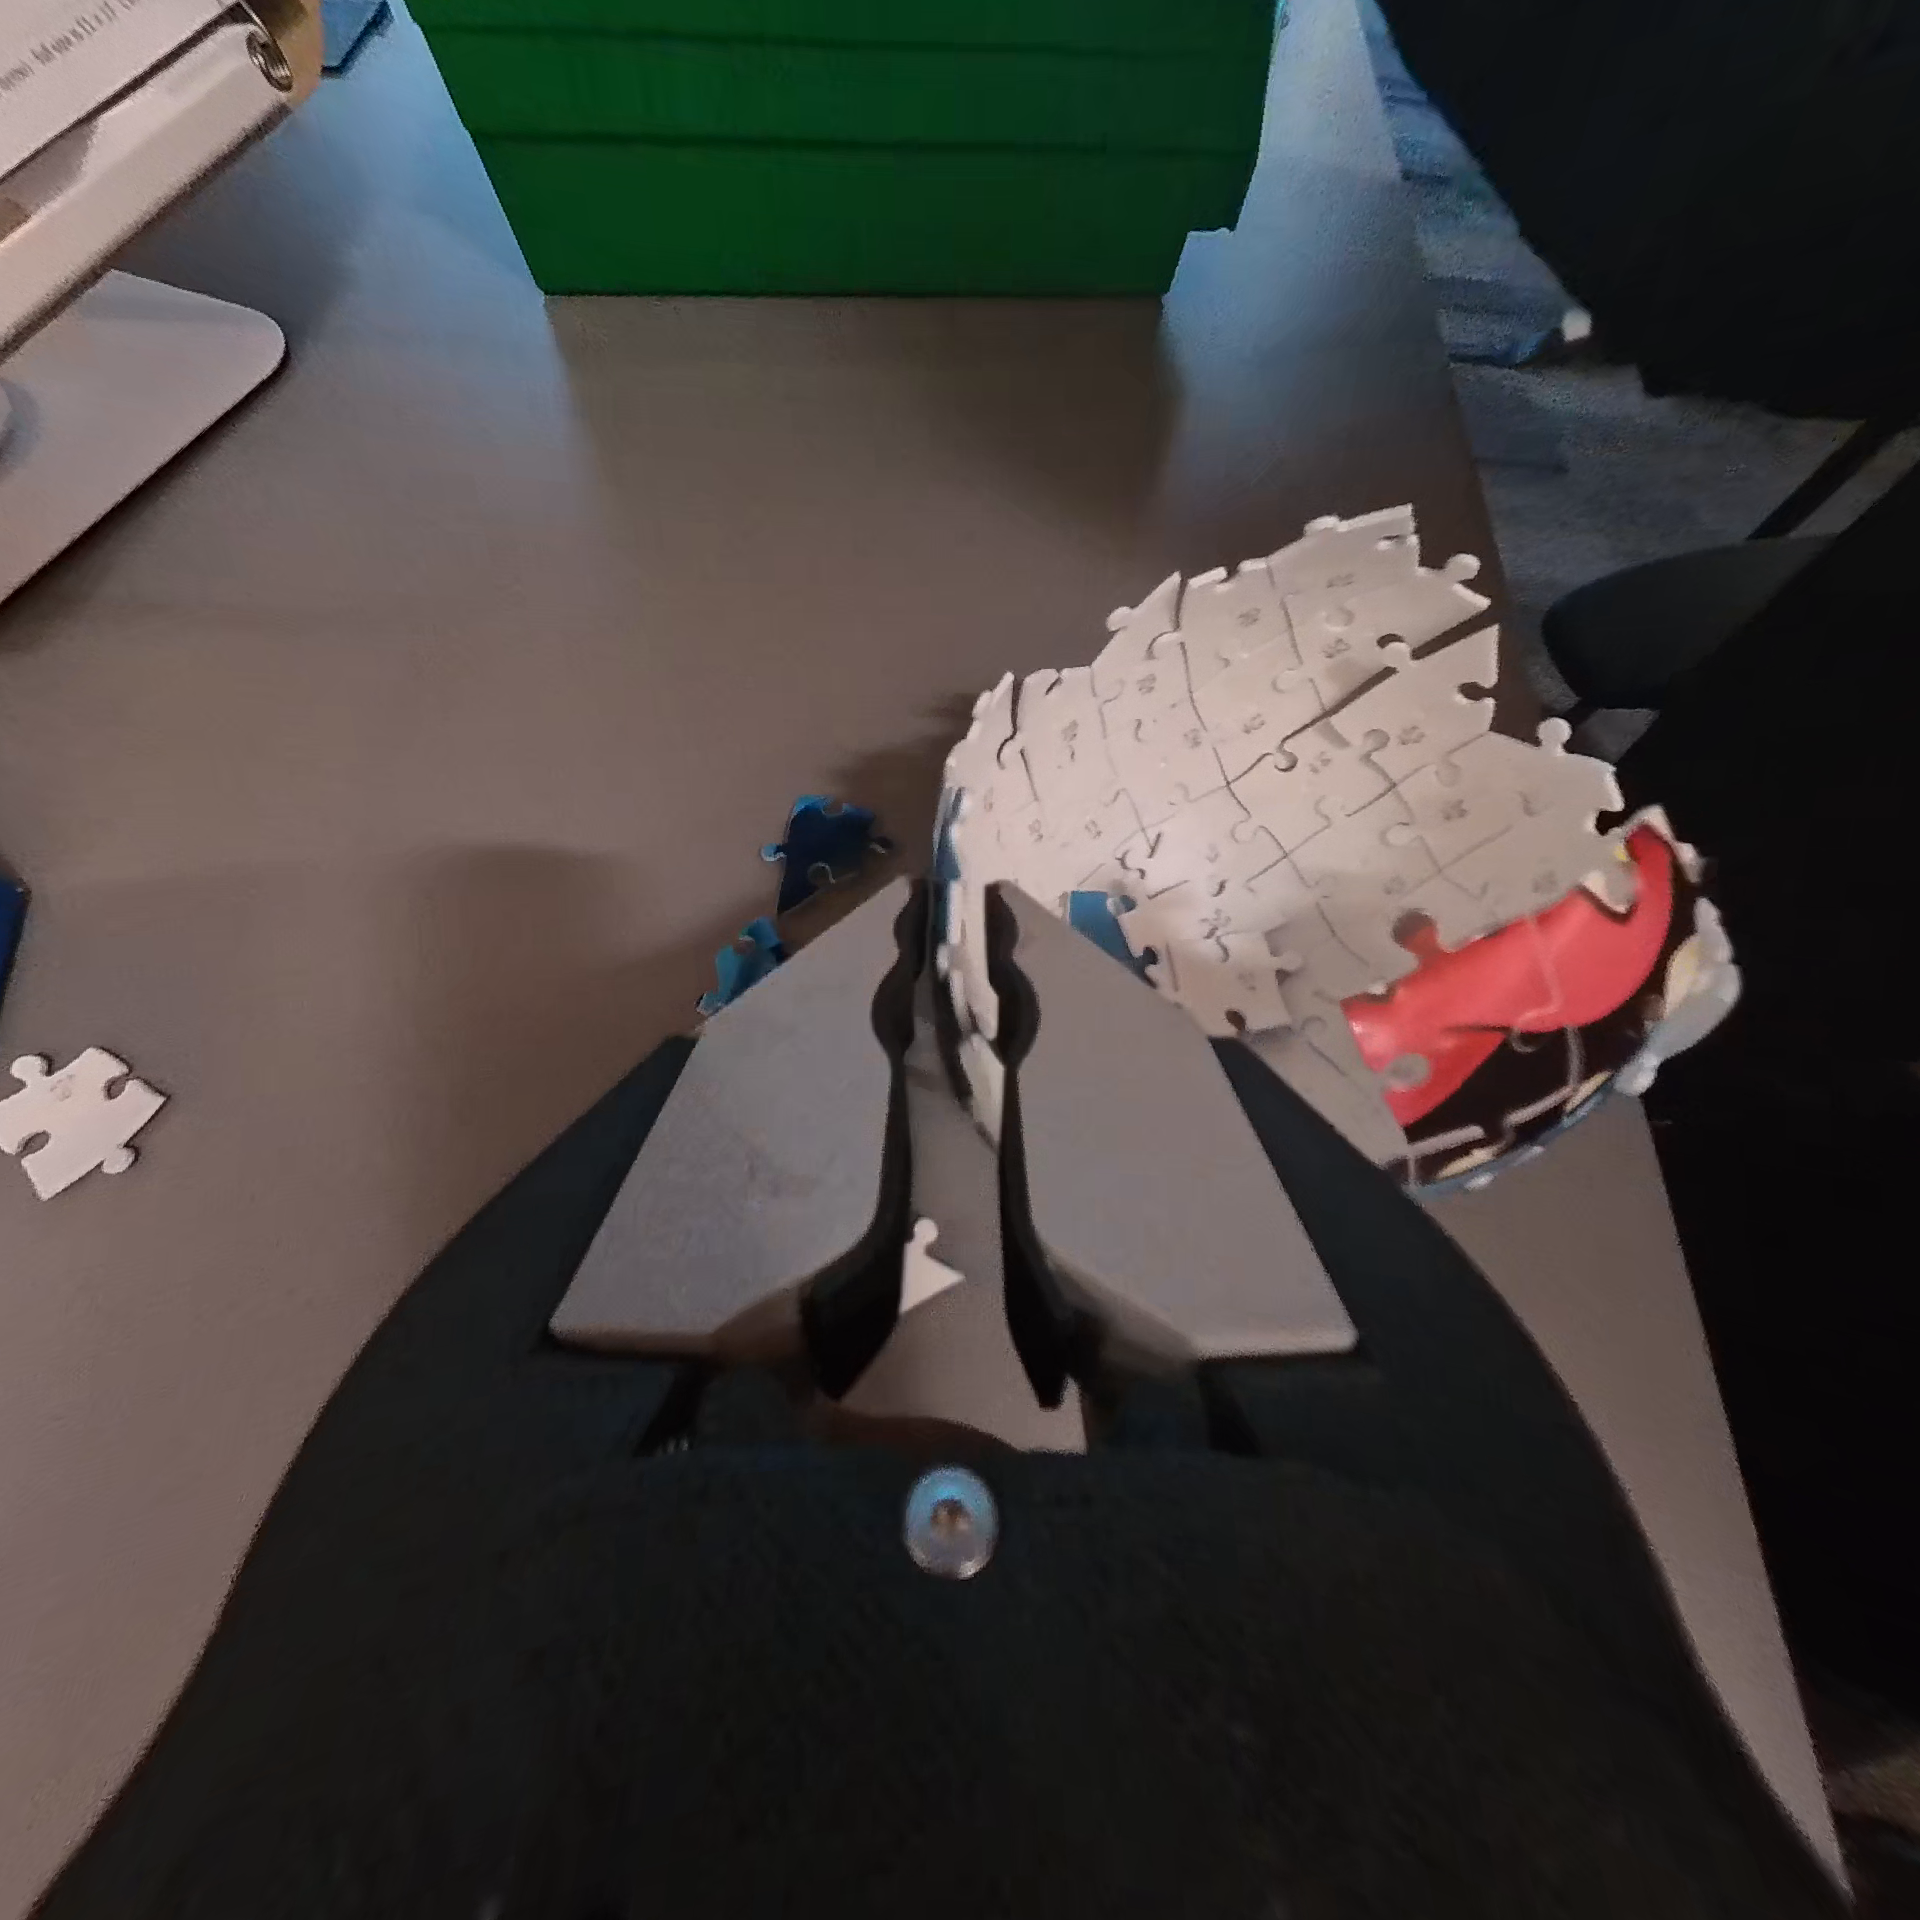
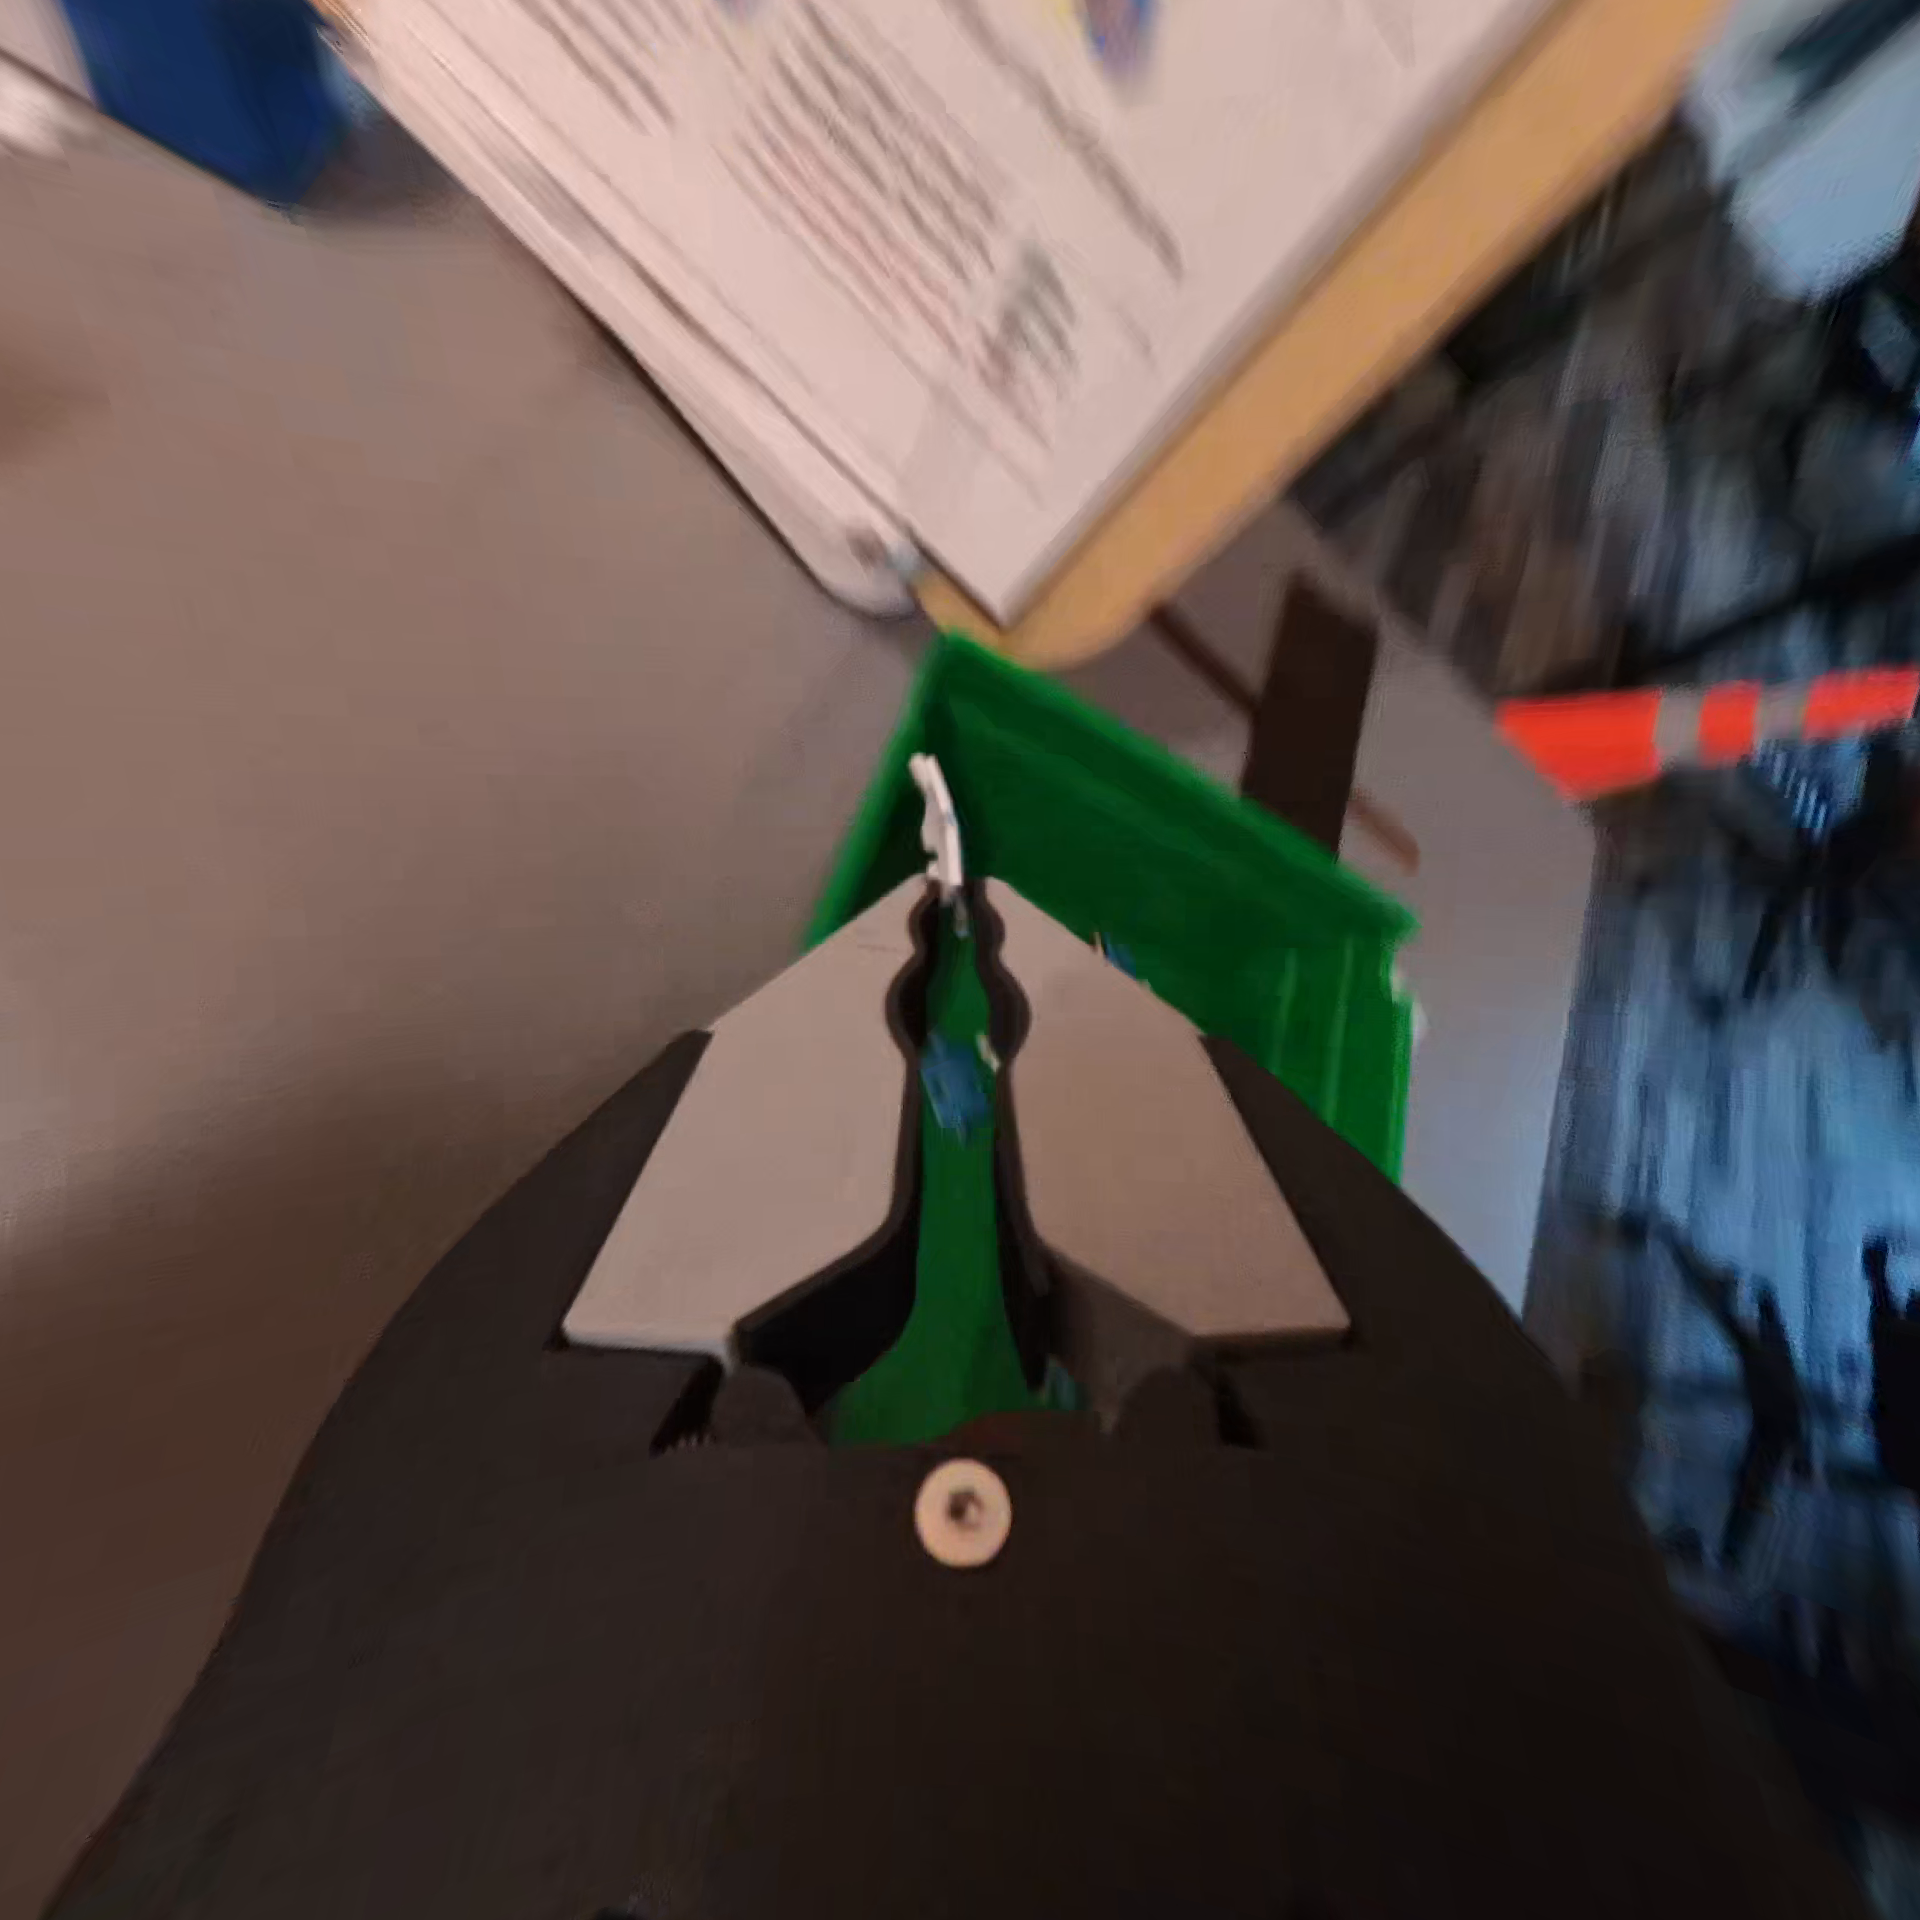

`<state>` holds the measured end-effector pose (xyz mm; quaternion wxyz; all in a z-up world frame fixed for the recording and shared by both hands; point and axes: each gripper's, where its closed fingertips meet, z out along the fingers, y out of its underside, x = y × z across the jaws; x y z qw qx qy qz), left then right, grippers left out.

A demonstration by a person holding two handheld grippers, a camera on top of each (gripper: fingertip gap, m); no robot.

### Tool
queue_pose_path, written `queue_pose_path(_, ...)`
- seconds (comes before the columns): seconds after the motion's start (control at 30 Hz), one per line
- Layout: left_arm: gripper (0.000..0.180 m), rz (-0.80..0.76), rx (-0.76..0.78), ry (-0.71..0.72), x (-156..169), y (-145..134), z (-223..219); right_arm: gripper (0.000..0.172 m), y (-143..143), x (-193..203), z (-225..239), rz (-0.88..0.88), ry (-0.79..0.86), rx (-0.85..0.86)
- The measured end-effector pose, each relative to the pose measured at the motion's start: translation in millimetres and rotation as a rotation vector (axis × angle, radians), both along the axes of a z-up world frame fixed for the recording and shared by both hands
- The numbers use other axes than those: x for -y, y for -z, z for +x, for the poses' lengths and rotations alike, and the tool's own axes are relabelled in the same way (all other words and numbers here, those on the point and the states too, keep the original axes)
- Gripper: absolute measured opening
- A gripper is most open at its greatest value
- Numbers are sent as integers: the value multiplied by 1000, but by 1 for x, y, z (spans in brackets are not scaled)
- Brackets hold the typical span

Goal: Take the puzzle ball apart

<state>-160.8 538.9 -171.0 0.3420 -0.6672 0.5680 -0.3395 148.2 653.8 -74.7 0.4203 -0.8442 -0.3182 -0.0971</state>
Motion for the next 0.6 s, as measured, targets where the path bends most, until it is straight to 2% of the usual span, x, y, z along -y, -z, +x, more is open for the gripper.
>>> queue_pose_path(0.07, 15, 2, -4, -1, 1, -3, -4, 30, 6, 6, 16, -39, 94, -23)
queue_pose_path(0.1, 14, 7, -1, -1, 1, -6, -7, 31, 4, 12, -1, -33, 44, -70)
queue_pose_path(0.17, 9, 12, 31, -15, 0, -12, -9, 29, 1, 30, -70, -42, -184, -209)
queue_pose_path(0.3, 9, -30, -38, -22, 0, 0, -17, 35, 21, 80, -212, -277, -636, -372)
queue_pose_path(0.4, 1, 8, -47, -35, -2, 1, -19, 35, 44, 102, -282, -406, -839, -345)
queue_pose_path(0.5, 0, 32, -21, -34, -2, -5, -19, 32, 69, 102, -316, -473, -915, -235)
queue_pose_path(0.53, 0, 43, -16, -33, -2, -6, -19, 27, 74, 105, -322, -498, -947, -213)
queue_pose_path(0.6, 0, 72, -15, -30, -3, -7, -19, 5, 77, 113, -330, -525, -1012, -191)
